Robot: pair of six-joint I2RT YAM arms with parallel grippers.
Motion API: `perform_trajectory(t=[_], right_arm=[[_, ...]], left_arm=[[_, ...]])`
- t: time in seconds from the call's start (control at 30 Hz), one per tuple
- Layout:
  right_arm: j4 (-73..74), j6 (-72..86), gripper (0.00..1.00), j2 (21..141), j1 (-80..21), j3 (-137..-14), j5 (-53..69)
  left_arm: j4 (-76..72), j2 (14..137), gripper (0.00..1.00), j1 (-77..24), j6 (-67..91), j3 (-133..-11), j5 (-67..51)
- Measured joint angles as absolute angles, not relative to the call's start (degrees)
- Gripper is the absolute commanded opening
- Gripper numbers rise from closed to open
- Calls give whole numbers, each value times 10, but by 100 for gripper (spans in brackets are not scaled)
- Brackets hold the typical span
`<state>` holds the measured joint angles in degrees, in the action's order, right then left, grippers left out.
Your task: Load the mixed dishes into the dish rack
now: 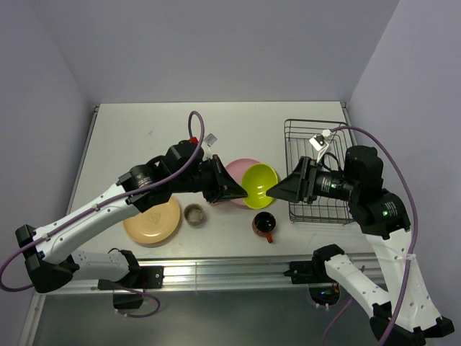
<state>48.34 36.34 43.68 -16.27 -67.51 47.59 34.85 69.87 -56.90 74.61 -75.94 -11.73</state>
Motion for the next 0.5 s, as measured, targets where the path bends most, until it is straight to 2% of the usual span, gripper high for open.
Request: perform_trajectory(t=[0.1,0.17,0.2,0.23,0.27,0.33,0.37,0.4,0.43,0.5], right_arm=[[481,368,67,435,-163,-675,473],[480,372,55,435,-163,-675,470],[479,373,46,435,-163,-675,470],[477,375,15,435,-163,-675,470],[473,377,0,434,-163,-673,470],[466,381,0,433,-163,-669,470],[463,381,0,433,-163,-668,470],[462,382,0,433,-163,-668,469],[462,382,0,433,-163,-668,468],[461,383,0,434,-163,-668,462]], left_arm=[[348,700,0,-569,746,-759,-117],[347,700,0,-568,746,-759,-117],[347,700,0,-568,746,-759,-117],[346,700,0,-568,746,-759,-117],[345,700,0,-567,746,-759,-117],[345,700,2,-565,746,-759,-118],[345,700,10,-564,745,-759,-118],[345,700,22,-564,744,-759,-118],[345,700,49,-562,741,-759,-119],[340,700,66,-558,738,-759,-125]])
